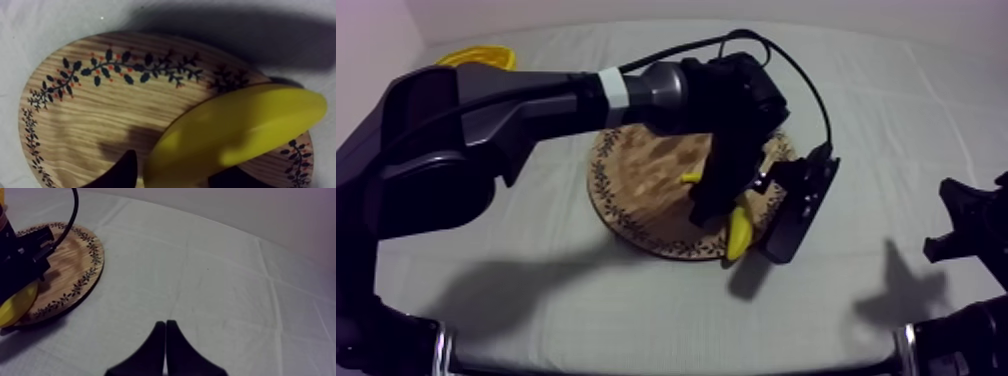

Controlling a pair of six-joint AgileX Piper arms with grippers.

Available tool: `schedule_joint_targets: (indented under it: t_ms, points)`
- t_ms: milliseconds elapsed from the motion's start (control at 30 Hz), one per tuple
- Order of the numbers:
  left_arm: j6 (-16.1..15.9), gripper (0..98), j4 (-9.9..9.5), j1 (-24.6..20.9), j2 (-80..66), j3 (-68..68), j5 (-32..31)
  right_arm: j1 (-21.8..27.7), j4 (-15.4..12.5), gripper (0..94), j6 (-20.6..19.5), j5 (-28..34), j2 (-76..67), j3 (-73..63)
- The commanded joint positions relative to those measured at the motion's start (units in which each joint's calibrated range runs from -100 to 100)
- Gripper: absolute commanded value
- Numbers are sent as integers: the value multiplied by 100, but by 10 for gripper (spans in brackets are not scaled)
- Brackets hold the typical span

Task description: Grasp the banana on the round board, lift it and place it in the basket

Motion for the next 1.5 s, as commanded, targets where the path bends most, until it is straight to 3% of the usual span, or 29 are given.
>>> schedule_joint_targets:
  t_ms: [0, 300, 467, 1467]
  points:
    - [6, 453, 15, -2, -6, 21, -5, 0, 0, 3, 0, 6, 0, 1]
    - [28, 293, 45, 4, -56, 194, -84, 0, 0, 3, 0, 6, 0, 1]
    - [72, 254, 49, 5, -101, 299, -130, 0, 0, 3, 0, 6, 0, 1]
    - [739, 235, 133, 174, -2069, 220, 294, 0, 0, 3, 0, 6, 0, 1]
